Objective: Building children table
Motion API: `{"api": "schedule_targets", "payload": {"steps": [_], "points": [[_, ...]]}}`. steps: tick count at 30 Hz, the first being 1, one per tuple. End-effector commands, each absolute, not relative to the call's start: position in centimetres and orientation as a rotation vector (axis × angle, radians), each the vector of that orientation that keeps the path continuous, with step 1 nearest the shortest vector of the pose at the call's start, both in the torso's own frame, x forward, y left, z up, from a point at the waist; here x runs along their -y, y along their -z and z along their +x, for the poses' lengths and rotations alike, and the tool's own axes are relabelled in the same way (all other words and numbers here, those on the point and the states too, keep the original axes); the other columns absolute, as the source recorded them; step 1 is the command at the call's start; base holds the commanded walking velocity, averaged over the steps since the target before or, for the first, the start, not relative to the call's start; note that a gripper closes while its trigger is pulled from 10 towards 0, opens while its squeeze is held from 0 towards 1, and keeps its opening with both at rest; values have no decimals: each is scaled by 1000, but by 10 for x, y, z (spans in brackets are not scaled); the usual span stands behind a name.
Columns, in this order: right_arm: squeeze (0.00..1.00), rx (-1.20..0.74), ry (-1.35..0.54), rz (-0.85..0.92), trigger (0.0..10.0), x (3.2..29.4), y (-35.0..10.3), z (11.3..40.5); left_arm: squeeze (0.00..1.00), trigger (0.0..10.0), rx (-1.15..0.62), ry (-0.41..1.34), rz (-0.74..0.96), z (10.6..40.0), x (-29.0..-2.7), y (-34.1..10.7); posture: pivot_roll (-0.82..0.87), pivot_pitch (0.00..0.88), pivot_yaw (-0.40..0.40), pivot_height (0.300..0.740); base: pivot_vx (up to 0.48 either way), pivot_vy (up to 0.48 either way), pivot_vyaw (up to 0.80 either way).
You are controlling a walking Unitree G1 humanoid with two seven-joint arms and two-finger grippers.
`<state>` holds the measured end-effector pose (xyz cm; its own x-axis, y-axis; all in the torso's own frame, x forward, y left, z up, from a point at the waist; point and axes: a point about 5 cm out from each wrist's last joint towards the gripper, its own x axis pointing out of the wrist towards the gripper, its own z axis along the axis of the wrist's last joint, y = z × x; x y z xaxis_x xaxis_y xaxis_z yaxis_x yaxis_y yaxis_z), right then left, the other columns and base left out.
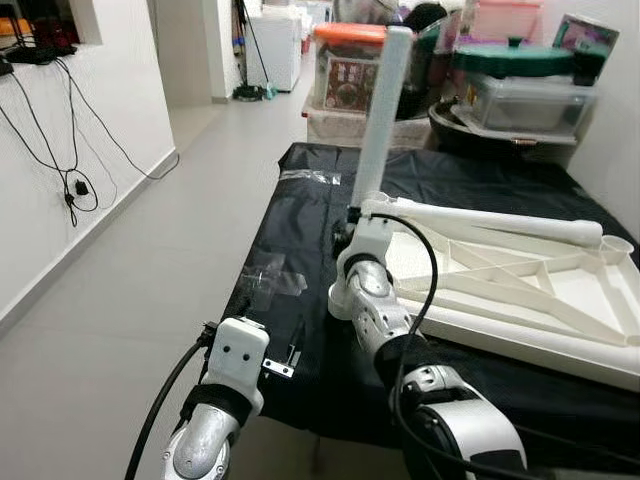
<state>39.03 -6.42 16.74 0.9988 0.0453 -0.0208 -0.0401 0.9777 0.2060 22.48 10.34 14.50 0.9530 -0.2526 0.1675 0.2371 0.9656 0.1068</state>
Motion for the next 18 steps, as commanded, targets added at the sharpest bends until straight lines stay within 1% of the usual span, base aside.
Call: {"api": "schedule_targets", "payload": {"steps": [1, 2, 3, 4, 5, 6, 7, 8, 9, 10, 11, 12, 13, 14, 15, 16, 18], "points": [[1000, 50, -102, 201, 10000, 63, -184, 394, 0, 10000, 171, 248, 88, 225, -104, -143, 29, 0, -55, 740, 0, 0, 0], [1000, 50, -102, 201, 10000, 63, -184, 394, 0, 10000, 171, 248, 88, 225, -104, -143, 29, 0, -55, 740, 0, 0, 0], [0, 71, -207, 231, 10000, 59, -191, 396, 0, 10000, 171, 248, 88, 225, -104, -143, 29, 0, -55, 740, 0, 0, 0], [0, 85, -310, 239, 10000, 57, -194, 397, 0, 10000, 171, 248, 87, 225, -104, -143, 29, 0, -55, 740, 0, 0, 0], [0, 85, -310, 239, 10000, 57, -194, 397, 0, 10000, 171, 248, 87, 225, -104, -143, 29, 0, -55, 740, 0, 0, 0], [0, 78, -422, 242, 10000, 54, -195, 396, 0, 10000, 171, 249, 87, 225, -104, -143, 29, 0, -52, 740, 0, 0, 0], [0, 48, -574, 248, 10000, 52, -192, 394, 0, 10000, 172, 249, 87, 225, -104, -143, 29, 0, -52, 740, 0, 0, 0], [0, 48, -574, 248, 10000, 52, -192, 394, 0, 10000, 172, 249, 87, 225, -104, -143, 29, 0, -52, 740, 0, 0, 0], [0, 0, -722, 253, 10000, 51, -188, 391, 0, 10000, 172, 249, 86, 226, -104, -143, 29, 0, -52, 740, 0, 0, 0], [0, -50, -918, 224, 10000, 51, -183, 384, 0, 10000, 174, 246, 86, 226, -104, -143, 29, 0, -52, 740, 0, 0, 0], [0, -50, -918, 224, 10000, 51, -183, 384, 0, 10000, 174, 246, 86, 226, -104, -143, 29, 0, -52, 740, 0, 0, 0], [0, -86, -1039, 205, 10000, 52, -180, 379, 0, 10000, 175, 244, 86, 226, -105, -143, 32, 0, -55, 740, 0, 0, 0], [0, -86, -1039, 205, 10000, 52, -180, 379, 0, 10000, 175, 244, 86, 226, -105, -143, 32, 0, -55, 740, 0, 0, 0], [0, -129, -1169, 161, 10000, 57, -175, 374, 0, 10000, 176, 242, 87, 226, -105, -144, 37, 0, -57, 740, 0, 0, 0], [0, -129, -1169, 161, 10000, 57, -175, 374, 0, 10000, 176, 242, 87, 226, -105, -144, 37, 0, -57, 740, 0, 0, 0], [0, -164, -1293, 129, 10000, 63, -173, 369, 0, 10000, 177, 240, 89, 227, -105, -144, 37, 0, -57, 740, 0, 0, 0], [0, -205, -1398, 85, 10000, 63, -175, 366, 0, 10000, 179, 237, 92, 227, -106, -145, 49, 0, -65, 740, 0, 0, 0]]}}
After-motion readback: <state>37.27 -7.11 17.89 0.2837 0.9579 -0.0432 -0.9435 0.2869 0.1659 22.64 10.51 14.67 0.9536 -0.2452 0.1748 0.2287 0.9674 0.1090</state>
